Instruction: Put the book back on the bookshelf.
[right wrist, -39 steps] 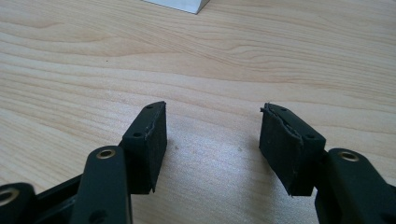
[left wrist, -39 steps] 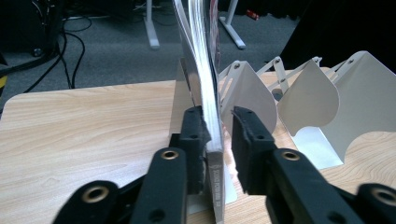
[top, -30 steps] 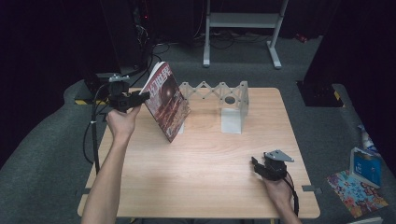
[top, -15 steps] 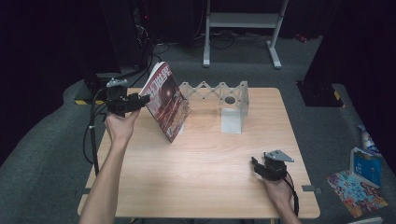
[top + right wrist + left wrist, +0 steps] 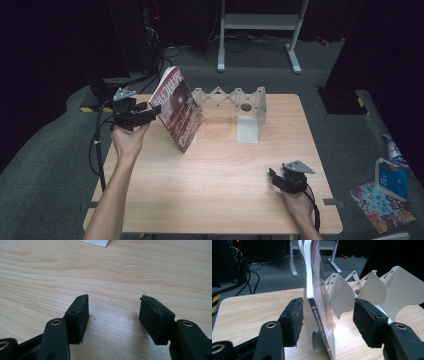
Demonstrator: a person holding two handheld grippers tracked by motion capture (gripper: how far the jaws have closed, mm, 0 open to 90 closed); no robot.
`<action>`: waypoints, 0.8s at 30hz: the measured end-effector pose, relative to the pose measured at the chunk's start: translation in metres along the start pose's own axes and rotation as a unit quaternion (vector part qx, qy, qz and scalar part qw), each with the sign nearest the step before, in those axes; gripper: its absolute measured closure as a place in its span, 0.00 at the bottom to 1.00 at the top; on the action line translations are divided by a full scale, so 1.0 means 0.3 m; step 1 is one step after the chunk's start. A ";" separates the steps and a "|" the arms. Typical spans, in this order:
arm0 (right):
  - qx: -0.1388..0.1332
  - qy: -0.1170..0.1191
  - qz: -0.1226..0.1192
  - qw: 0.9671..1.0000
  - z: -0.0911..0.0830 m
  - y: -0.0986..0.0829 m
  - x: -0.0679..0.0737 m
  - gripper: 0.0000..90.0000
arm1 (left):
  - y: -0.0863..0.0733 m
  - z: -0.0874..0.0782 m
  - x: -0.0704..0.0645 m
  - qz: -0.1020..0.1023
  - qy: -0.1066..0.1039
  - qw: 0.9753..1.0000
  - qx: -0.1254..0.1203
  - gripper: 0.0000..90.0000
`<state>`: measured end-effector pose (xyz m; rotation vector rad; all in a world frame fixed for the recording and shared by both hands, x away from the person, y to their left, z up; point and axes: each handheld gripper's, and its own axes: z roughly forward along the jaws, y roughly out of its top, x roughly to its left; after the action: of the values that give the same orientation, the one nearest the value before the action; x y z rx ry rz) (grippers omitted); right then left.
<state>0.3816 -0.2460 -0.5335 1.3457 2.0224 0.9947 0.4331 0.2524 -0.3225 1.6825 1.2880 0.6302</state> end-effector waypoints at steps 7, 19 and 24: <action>-0.003 0.002 -0.001 1.000 0.002 -0.001 0.000 0.45 | -0.021 -0.030 -0.007 0.010 0.003 1.000 -0.009 0.45; -0.005 0.003 -0.001 1.000 0.002 -0.003 0.000 0.44 | -0.062 -0.063 -0.013 0.016 0.003 1.000 -0.017 0.43; -0.005 0.003 -0.002 1.000 0.002 -0.003 0.000 0.44 | -0.084 -0.071 -0.011 0.014 0.000 1.000 -0.020 0.43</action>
<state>0.3817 -0.2459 -0.5346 1.3339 2.0209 1.0084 0.4026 0.2581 -0.3342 1.6707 1.2445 0.6687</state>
